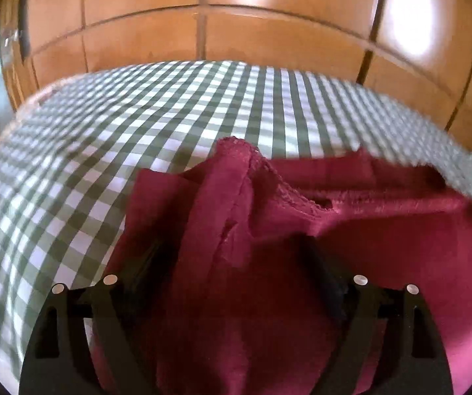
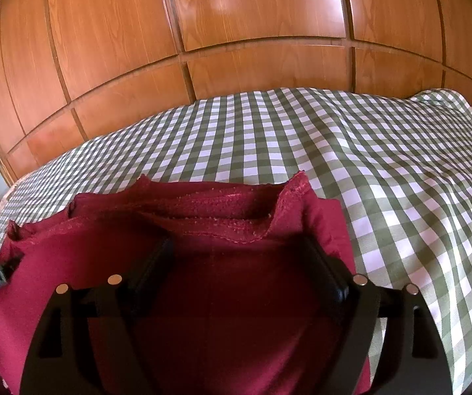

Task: Fold small clothes

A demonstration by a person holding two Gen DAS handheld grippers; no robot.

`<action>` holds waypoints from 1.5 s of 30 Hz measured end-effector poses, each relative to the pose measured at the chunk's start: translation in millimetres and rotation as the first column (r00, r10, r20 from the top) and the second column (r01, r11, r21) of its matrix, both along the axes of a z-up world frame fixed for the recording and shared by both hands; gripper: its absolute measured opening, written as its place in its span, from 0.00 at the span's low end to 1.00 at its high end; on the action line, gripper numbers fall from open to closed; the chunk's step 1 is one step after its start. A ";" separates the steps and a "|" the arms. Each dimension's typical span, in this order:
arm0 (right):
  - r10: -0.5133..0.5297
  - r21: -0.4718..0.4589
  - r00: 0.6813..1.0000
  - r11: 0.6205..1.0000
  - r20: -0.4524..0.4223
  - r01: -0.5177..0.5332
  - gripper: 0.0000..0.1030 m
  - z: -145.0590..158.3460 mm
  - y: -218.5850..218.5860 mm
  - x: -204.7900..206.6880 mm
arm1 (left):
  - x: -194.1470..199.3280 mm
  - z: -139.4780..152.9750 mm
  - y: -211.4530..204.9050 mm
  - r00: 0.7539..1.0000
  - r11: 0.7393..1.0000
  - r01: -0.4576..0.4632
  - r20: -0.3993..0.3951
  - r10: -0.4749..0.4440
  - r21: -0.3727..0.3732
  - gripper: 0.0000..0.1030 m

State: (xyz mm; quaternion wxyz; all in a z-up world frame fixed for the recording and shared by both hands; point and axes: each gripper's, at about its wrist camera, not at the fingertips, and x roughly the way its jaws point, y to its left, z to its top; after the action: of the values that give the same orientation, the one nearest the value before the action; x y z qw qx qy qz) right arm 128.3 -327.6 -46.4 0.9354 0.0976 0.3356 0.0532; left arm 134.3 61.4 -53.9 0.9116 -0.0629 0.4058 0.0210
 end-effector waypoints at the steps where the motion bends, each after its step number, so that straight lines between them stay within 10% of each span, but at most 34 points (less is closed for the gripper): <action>1: -0.001 -0.001 1.000 1.000 0.002 0.001 0.79 0.3 0.0 -0.2 | -0.1 0.0 -1.4 1.000 1.000 0.006 -0.002 -0.006 0.010 0.80; 7: -0.073 -0.078 0.993 0.994 0.092 0.080 0.98 15.0 3.6 -27.1 | -9.2 1.6 2.7 0.999 0.999 0.032 0.033 -0.032 -0.023 0.88; 18: -0.326 0.005 0.940 0.945 0.097 0.327 0.98 25.0 -82.9 -76.3 | -28.1 7.6 8.0 0.996 0.996 0.060 0.075 -0.054 -0.069 0.91; 30: -0.056 -0.181 0.996 0.981 0.076 0.069 0.98 30.4 1.1 -105.6 | -81.8 20.8 53.1 0.982 0.975 -0.097 0.140 0.126 -0.200 0.93; 33: 0.003 -0.043 0.998 0.999 0.065 -0.001 0.98 26.6 -18.0 -124.4 | -96.4 14.3 68.4 0.984 0.945 -0.100 0.109 0.141 -0.312 0.93; 41: 0.075 0.140 0.990 0.988 -0.116 -0.058 0.58 -18.8 -60.1 -174.4 | -133.8 2.9 60.9 0.995 0.878 0.056 0.103 -0.008 -0.475 0.84; 45: 0.118 0.199 0.987 0.975 -0.112 -0.094 0.31 -29.1 -54.4 -173.8 | -137.0 -3.4 46.0 0.998 0.908 0.060 0.049 -0.043 -0.416 0.68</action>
State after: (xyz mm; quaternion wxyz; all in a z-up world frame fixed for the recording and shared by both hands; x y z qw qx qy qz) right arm -45.5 -382.1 -75.5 0.8950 0.1727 0.3905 0.1294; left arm -2.7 107.4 -57.3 0.8850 -0.2456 0.3849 -0.0913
